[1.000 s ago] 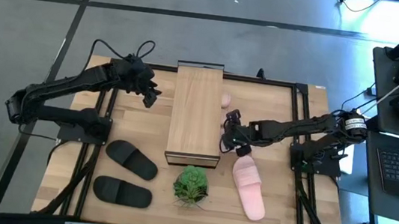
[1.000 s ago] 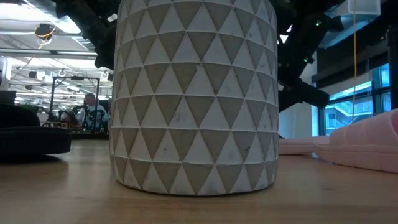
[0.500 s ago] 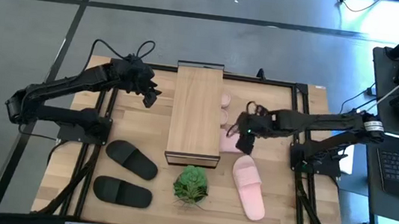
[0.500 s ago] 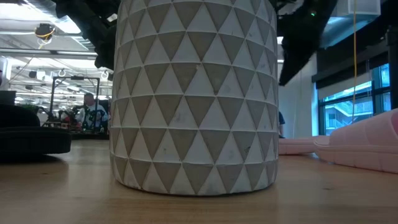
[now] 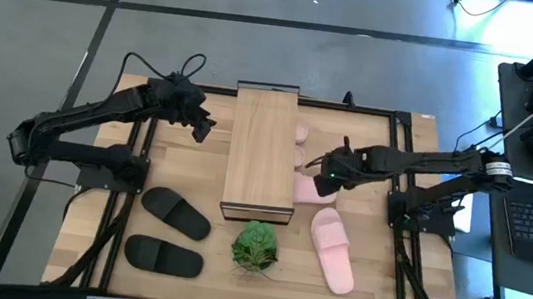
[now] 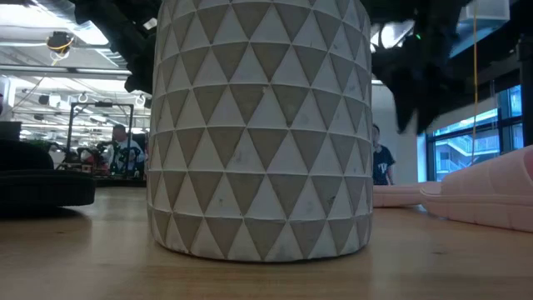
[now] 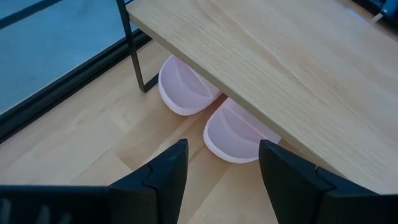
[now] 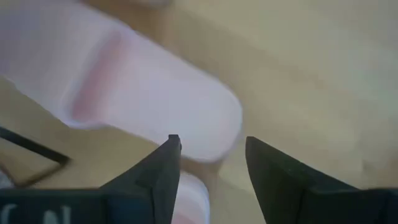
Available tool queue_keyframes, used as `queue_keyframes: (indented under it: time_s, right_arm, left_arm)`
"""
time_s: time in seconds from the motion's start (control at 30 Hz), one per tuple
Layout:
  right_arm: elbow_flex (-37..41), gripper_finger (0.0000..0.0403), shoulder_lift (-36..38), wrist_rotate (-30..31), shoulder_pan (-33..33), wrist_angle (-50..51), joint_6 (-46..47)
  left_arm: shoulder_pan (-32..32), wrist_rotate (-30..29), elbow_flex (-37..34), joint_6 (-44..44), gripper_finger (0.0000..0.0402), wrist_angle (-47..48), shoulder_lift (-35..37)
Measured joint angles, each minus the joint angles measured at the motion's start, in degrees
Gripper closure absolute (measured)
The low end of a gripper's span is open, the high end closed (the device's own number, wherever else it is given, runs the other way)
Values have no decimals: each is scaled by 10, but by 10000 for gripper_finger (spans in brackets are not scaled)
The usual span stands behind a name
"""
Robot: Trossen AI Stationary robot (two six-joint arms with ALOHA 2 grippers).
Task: Pick and place slides into the shelf
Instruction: Put the pink slipper under the shelf
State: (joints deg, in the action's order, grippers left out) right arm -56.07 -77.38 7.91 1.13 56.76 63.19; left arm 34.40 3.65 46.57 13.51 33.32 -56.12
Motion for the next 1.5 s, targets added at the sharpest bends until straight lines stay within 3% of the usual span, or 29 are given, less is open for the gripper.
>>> queue_keyframes:
  time_s: [0.13,0.3,0.83,1.13,1.5]
  right_arm:
    - [62,221,0,-50,0,-70,30]
    - [129,221,0,-70,0,-187,73]
    - [138,221,3,-24,3,-119,117]
    - [148,221,3,-22,20,-156,118]
    - [211,221,3,-76,37,-252,146]
  left_arm:
    - [0,0,0,11,214,0,0]
    - [0,0,0,11,214,2,0]
    - [0,0,0,10,214,6,0]
    - [0,0,0,10,214,5,0]
    - [0,0,0,10,214,6,0]
